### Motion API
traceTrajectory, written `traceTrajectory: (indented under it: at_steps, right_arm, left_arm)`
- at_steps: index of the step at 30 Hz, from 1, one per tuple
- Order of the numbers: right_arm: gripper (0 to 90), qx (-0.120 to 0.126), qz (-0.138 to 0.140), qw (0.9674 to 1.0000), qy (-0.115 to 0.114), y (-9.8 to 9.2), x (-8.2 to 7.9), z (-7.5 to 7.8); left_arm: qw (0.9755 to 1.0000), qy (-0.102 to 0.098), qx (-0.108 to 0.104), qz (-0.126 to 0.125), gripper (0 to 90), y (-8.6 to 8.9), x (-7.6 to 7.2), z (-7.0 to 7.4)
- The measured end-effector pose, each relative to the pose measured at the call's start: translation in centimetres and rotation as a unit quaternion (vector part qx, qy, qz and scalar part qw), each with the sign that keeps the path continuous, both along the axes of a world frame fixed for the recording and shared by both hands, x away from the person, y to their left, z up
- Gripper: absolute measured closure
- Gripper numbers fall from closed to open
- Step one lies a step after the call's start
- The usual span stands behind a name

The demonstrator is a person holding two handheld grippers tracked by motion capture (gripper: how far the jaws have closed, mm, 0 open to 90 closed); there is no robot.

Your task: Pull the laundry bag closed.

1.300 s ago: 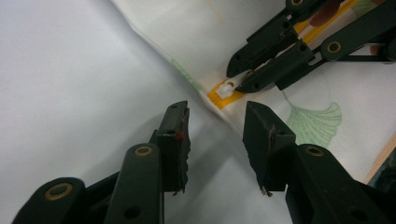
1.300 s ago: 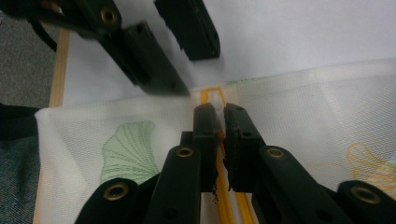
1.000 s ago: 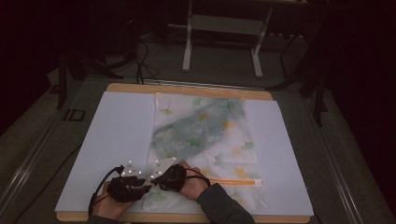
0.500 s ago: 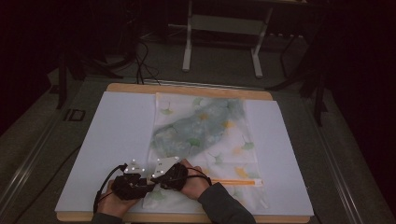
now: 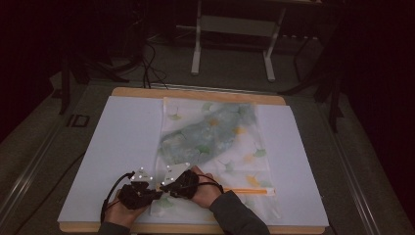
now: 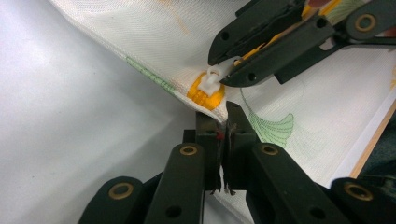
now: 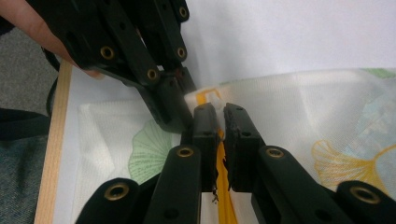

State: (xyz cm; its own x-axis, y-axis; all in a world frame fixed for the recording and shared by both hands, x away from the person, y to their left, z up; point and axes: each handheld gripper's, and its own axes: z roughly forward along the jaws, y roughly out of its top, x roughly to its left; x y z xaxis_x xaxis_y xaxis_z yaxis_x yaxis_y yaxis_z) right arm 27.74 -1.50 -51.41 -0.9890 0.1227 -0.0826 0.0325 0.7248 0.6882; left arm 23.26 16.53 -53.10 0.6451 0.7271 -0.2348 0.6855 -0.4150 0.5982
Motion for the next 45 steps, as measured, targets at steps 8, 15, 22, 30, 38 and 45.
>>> traceTrajectory:
  at_steps: [8, 15, 22, 30, 38, 45]
  right_arm:
    - [84.8, -0.01, 0.001, 0.9999, 0.009, -0.3, 0.2, -0.4]
    - [84.8, -0.018, 0.001, 0.9997, 0.015, -0.3, 0.4, -0.9]
    - [85.0, -0.035, 0.0, 0.9994, 0.008, -0.6, 0.5, -1.3]
    - [85.1, -0.046, -0.006, 0.9989, 0.003, -1.3, 0.6, -1.7]
    - [85.2, -0.06, -0.008, 0.9982, -0.005, -1.7, 0.6, -1.5]
    - [85.2, -0.064, -0.014, 0.9979, -0.005, -2.2, 0.6, -1.4]
  left_arm:
    - [1.0, -0.006, -0.001, 0.004, 88.0, 0.1, -0.2, 0.1]
    - [1.0, -0.006, -0.001, 0.004, 88.1, 0.1, -0.2, 0.1]
    - [0.9999, -0.01, -0.009, 0.006, 88.2, 0.3, -0.3, 0.1]
    - [0.9998, -0.01, -0.013, 0.008, 88.2, 0.8, -0.3, 0.2]
    - [0.9997, -0.014, -0.016, 0.011, 88.1, 0.8, -0.3, 0.2]
    - [0.9997, -0.018, -0.014, 0.008, 88.0, 0.9, -0.4, 0.3]
